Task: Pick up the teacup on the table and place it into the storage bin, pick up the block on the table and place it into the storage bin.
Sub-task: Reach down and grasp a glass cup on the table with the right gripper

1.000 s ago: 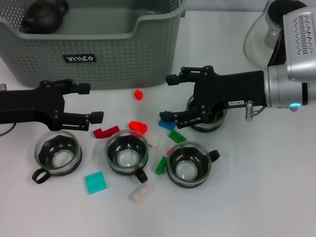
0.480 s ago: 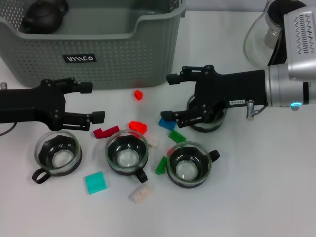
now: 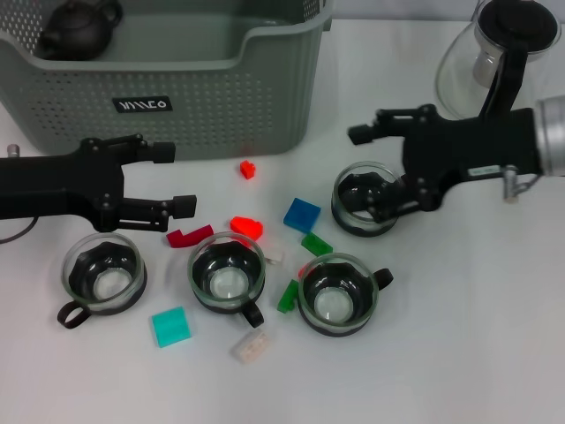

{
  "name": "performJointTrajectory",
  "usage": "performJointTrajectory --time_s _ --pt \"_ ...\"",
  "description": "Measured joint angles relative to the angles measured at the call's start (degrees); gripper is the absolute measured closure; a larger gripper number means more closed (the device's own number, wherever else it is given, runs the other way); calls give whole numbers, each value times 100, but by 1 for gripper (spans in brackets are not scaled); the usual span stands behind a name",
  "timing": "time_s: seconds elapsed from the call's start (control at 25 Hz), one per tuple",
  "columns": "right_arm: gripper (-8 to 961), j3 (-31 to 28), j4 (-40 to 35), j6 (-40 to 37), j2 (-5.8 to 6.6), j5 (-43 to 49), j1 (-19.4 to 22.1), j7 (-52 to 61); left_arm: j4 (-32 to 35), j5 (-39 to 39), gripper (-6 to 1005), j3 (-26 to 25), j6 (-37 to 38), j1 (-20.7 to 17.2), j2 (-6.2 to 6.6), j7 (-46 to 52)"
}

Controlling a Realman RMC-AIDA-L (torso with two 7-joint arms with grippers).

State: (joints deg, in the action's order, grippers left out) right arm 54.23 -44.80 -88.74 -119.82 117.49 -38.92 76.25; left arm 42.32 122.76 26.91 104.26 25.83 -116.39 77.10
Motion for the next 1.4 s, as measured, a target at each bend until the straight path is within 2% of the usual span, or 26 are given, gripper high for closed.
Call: performJointTrajectory --time_s 0.24,0.4,0.88,1.4 --pt "25 1 -880 -328 17 941 15 769 -10 -120 67 -81 15 20 -66 3" --pt "25 48 -1189 -458 1 1478 -66 1037 -43 -151 67 -105 17 12 -88 5" --pt "25 867 -1242 -401 -43 2332 -488 1532 -92 -140 68 -54 94 0 -86 1" --pt "26 1519 -1188 52 -41 2471 -640 1550 -181 -157 69 -79 83 -16 -86 7"
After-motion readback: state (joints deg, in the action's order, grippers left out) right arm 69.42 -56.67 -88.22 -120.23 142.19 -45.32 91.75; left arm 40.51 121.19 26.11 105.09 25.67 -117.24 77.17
